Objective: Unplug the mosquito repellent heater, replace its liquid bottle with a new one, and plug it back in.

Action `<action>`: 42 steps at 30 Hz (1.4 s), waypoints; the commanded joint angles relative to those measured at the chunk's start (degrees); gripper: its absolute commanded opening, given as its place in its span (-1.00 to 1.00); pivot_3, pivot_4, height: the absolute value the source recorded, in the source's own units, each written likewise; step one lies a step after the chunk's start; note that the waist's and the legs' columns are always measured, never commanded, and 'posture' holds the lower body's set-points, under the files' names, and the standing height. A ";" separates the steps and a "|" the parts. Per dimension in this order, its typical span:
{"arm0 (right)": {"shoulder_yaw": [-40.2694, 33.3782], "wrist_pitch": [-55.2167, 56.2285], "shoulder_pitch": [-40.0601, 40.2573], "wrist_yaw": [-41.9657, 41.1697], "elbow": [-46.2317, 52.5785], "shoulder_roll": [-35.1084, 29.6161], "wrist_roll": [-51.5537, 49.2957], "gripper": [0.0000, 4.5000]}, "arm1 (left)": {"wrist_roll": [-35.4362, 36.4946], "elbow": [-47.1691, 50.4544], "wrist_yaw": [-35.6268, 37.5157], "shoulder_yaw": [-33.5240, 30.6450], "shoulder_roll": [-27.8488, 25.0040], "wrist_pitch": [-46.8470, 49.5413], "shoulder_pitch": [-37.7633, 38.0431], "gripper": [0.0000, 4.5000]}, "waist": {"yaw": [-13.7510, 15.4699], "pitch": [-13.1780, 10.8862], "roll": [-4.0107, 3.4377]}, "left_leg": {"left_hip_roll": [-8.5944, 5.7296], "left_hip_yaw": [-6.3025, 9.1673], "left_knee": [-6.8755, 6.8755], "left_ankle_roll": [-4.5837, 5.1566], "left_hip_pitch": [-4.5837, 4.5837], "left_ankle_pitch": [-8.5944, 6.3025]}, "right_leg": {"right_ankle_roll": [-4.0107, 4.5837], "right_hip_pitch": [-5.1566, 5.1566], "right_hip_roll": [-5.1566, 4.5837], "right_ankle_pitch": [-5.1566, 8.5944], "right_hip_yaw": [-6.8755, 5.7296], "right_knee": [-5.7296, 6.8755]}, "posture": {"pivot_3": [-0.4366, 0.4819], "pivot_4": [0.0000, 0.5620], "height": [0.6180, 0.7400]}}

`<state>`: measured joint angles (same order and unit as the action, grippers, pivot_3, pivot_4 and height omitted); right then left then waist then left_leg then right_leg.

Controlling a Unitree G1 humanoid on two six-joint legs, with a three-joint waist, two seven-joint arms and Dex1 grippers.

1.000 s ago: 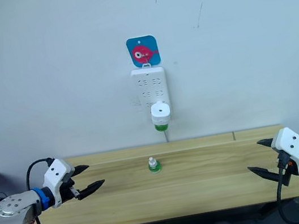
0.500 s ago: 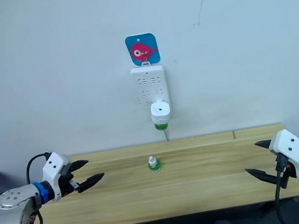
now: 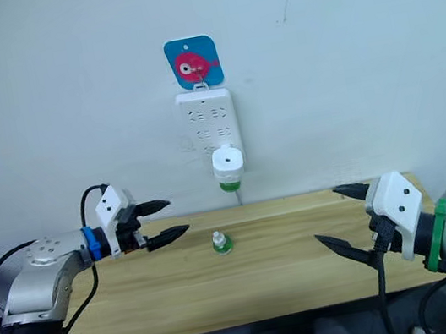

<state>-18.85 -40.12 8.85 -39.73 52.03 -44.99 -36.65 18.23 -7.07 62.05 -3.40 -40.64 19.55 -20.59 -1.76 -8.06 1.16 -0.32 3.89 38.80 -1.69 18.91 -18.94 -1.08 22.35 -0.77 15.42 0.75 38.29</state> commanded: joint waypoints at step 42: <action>8.09 -4.04 -6.46 19.28 7.83 -1.19 -10.28 1.00 | -1.43 -30.54 9.41 4.00 8.69 -7.32 -34.23 0.31 | -2.37 -2.50 0.19 | -0.20 0.46 0.19 0.16 1.30 -0.10 | 0.14 0.90 -0.19 -0.25 -0.58 -0.16 | -0.49 -0.43 1.00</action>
<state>-9.85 -44.45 3.22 -20.79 57.33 -45.72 -46.32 16.47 -38.91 70.88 1.82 -32.30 14.11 -52.32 -4.13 -10.56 1.34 -0.53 4.40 39.00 -1.52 20.25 -19.04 -0.95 23.25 -0.97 15.17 0.12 38.12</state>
